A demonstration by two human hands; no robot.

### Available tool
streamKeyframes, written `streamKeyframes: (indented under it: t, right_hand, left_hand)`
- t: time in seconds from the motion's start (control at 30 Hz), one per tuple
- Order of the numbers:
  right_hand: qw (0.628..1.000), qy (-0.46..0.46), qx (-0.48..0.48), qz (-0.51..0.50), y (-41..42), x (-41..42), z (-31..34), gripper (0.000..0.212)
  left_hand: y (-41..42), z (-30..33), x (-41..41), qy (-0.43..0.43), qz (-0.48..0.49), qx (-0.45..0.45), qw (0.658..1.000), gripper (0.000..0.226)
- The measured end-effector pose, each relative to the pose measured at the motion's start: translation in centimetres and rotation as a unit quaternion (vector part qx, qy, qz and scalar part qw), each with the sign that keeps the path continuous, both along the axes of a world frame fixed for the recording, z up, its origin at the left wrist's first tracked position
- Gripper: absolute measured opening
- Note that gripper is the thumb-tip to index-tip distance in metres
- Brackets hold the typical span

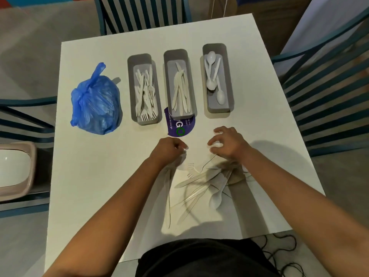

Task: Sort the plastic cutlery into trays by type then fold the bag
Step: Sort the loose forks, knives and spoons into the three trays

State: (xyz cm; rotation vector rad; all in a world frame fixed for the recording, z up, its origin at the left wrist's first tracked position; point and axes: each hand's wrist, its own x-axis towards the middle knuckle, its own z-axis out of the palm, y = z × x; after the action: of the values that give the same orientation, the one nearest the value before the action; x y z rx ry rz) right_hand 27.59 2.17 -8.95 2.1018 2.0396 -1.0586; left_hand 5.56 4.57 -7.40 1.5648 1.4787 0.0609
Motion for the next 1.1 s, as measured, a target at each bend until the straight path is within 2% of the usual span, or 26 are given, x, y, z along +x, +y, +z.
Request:
streamKeyframes:
  t: [0.1,0.27,0.43,0.63,0.77,0.9,1.0,1.1]
  right_hand:
    - [0.997,-0.018,0.005,0.073,-1.0,-1.0,0.2,0.025]
    - [0.991,-0.073,0.019,0.113,-1.9,-1.7,-0.2,0.023]
    - [0.986,-0.098,0.029,0.133,-2.0,-1.9,0.1,0.023]
    - [0.978,-0.133,0.077,0.144,-1.7,-2.0,0.9,0.021]
    - [0.971,-0.155,0.122,0.133,-1.5,-1.8,1.0,0.019]
    - [0.967,-0.163,0.154,0.123,-1.3,-1.6,1.2,0.028]
    - [0.973,-0.142,0.152,0.096,-0.9,-1.7,1.4,0.029]
    - [0.988,-0.069,0.137,0.017,-0.8,-2.2,1.7,0.027]
  left_hand:
    - [-1.5,-0.9,-0.5,0.043,-0.037,-0.022,0.998,0.014]
    - [-3.2,-1.3,-1.0,0.186,-0.180,0.076,0.963,0.032]
    - [-3.6,-1.6,-1.2,0.211,-0.168,0.097,0.958,0.023]
    - [-3.7,-1.4,-1.7,0.178,-0.149,0.103,0.967,0.015]
    - [-3.1,-0.8,-2.3,0.086,-0.077,0.095,0.989,0.011]
    - [-2.6,-0.1,-2.7,0.016,-0.021,0.055,0.998,0.021]
    - [-2.0,0.3,-2.7,-0.016,0.037,0.046,0.998,0.029]
    - [-1.3,0.8,-2.8,-0.055,0.085,0.025,0.995,0.040]
